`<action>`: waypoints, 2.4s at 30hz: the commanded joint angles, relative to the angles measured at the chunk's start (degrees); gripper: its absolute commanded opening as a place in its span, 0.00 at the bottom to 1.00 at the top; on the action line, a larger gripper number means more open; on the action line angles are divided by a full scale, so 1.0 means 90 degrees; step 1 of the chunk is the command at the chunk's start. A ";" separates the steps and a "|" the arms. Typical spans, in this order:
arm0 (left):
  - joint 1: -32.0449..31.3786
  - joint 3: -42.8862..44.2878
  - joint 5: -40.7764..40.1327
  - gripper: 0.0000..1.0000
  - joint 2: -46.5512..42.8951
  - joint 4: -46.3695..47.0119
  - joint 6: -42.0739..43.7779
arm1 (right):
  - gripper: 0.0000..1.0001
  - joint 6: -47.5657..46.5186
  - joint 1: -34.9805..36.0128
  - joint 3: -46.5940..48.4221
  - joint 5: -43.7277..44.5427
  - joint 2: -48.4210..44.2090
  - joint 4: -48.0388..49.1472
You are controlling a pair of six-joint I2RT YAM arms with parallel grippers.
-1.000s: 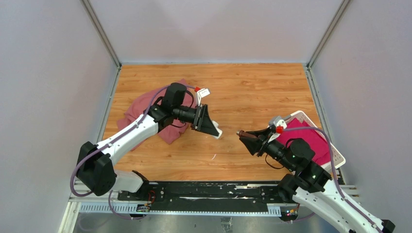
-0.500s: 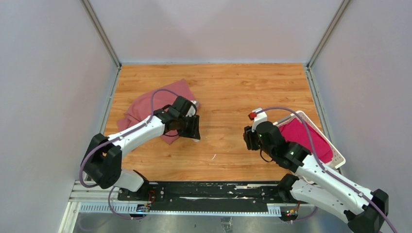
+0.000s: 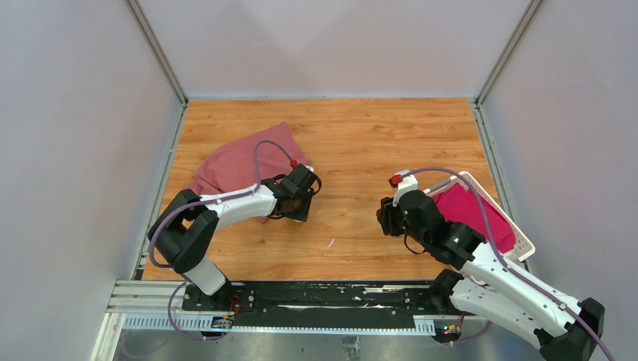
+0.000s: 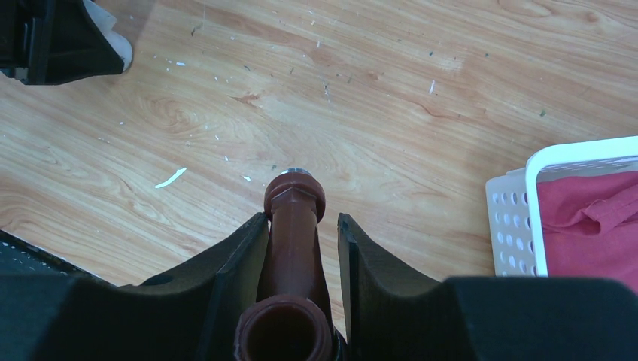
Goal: Install the water faucets
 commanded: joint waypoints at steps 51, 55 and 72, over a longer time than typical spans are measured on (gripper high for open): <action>0.1228 0.2978 0.6500 0.00 -0.0410 -0.2212 0.0399 | 0.00 -0.1909 0.1509 -0.0323 0.0252 -0.0874 0.1579; 0.1248 0.2910 0.7656 0.00 -0.0545 -0.2220 -0.0163 | 0.00 -0.4018 0.3211 -0.0443 0.2333 -0.0601 0.3137; 0.1349 0.2205 0.9312 0.00 -0.1020 -0.2241 -0.0430 | 0.00 -1.4395 0.6039 -0.1910 0.5450 0.1692 1.0848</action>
